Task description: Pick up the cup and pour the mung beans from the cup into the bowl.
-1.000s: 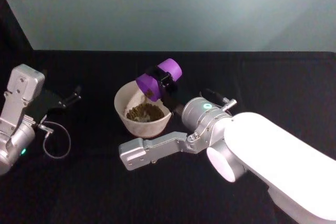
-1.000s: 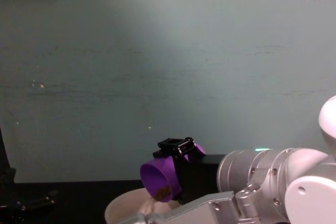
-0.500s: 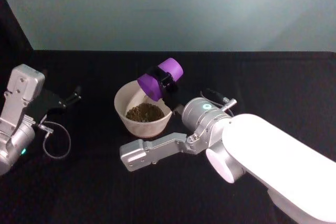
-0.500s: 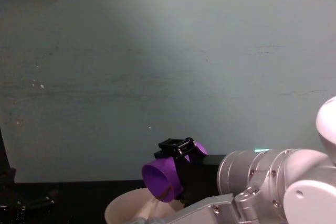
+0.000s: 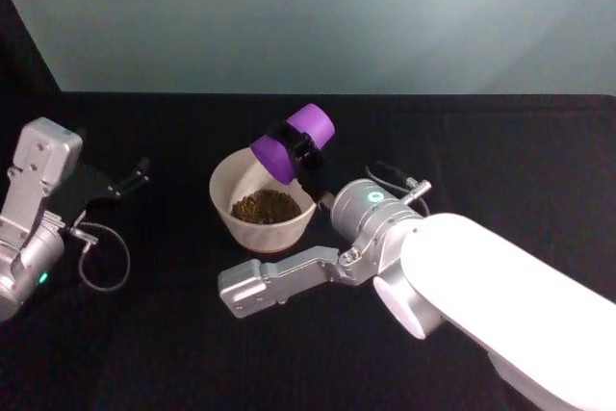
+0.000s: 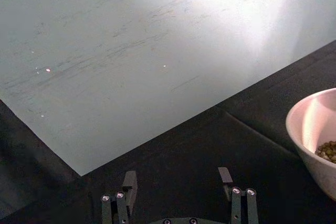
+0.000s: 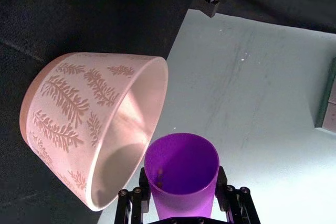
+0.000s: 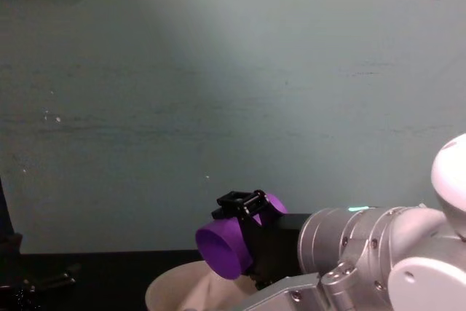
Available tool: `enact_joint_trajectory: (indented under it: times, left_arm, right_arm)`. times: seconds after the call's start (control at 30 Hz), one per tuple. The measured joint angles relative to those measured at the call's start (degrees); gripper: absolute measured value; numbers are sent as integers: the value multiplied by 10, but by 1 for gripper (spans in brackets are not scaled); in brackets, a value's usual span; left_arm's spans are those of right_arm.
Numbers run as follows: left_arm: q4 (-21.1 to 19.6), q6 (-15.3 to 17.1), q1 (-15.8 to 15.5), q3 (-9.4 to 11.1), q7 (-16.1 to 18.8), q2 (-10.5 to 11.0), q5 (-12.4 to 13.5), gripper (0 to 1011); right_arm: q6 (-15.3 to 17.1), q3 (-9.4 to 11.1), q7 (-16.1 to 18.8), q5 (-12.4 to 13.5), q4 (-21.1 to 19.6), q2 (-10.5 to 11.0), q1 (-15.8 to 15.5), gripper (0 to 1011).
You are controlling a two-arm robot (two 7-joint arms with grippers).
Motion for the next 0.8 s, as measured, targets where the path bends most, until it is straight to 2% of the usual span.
enact_joint_trajectory:
  times: [0.4, 0.8]
  left_arm:
    - [0, 0, 0, 0, 0, 0, 0, 1000]
    - [0, 0, 0, 0, 0, 0, 0, 1000]
  right_arm:
    - [6, -15, 9, -35, -6, 3, 7, 722]
    - [20, -44, 22, -107, -16, 10, 17, 723]
